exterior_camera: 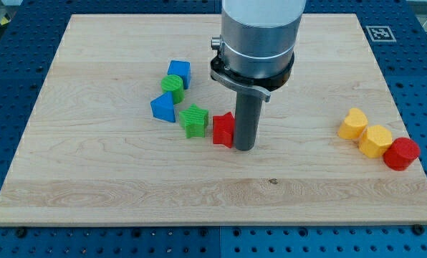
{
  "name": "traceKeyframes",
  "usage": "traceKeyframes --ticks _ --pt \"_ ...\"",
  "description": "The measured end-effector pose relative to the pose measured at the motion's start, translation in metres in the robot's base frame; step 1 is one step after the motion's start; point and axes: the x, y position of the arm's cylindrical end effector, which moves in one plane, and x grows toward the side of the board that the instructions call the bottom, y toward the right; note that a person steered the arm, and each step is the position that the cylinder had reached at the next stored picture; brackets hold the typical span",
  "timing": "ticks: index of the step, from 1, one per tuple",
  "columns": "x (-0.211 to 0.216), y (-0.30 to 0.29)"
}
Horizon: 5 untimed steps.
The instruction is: Push the red circle closer to yellow heart and yellow hexagon
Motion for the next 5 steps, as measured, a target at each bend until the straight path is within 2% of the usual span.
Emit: traceKeyframes --ticks 1,2,5 --pt "0.000 0.009" --pt "0.001 0.044" --pt "0.039 0.183"
